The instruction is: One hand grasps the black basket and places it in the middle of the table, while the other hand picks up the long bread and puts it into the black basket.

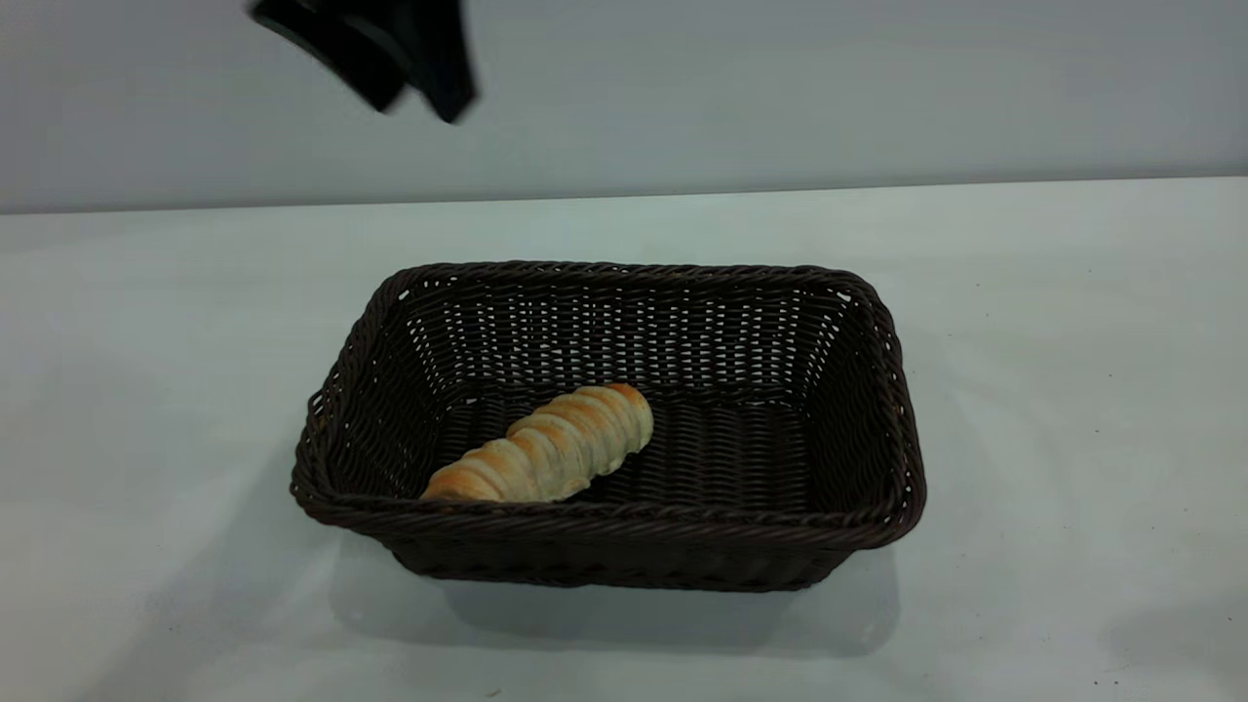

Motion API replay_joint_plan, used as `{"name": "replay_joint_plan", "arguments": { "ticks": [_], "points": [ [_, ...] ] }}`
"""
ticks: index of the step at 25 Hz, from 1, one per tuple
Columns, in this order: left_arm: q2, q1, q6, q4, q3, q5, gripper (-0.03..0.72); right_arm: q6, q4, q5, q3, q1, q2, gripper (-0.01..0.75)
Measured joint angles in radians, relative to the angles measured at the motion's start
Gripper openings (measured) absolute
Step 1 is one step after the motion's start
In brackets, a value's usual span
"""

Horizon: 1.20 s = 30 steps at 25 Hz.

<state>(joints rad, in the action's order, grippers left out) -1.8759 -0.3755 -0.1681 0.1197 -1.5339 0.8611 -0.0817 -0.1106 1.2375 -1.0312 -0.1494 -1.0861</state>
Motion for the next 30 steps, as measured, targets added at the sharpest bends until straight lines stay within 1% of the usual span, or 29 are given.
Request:
{"name": "replay_joint_plan", "arguments": {
  "ticks": [3,7,11,15,18,21,30],
  "points": [
    [0.036,0.0,0.075,-0.12,0.0,0.074,0.485,0.001,0.0,0.0,0.001,0.0,0.0,0.512],
    [0.08,0.0,0.102,-0.227,0.0,0.185,0.485,0.001,0.0,0.0,0.001,0.0,0.01,0.512],
    [0.128,0.0,0.111,-0.265,0.0,0.253,0.485,0.001,0.0,0.0,0.001,0.0,0.06,0.512],
    [0.184,0.0,0.111,-0.266,0.0,0.293,0.485,0.001,0.0,0.003,0.001,0.0,0.145,0.512],
    [0.231,0.0,0.111,-0.267,0.009,0.303,0.485,0.001,0.0,0.003,0.001,0.0,0.218,0.512],
    [0.298,0.0,0.112,-0.265,0.055,0.303,0.485,0.001,0.0,0.003,0.001,0.0,0.293,0.512],
    [0.523,0.0,0.113,-0.247,0.243,0.299,0.485,0.001,0.0,0.003,0.001,0.0,0.474,0.512]
  ]
}}
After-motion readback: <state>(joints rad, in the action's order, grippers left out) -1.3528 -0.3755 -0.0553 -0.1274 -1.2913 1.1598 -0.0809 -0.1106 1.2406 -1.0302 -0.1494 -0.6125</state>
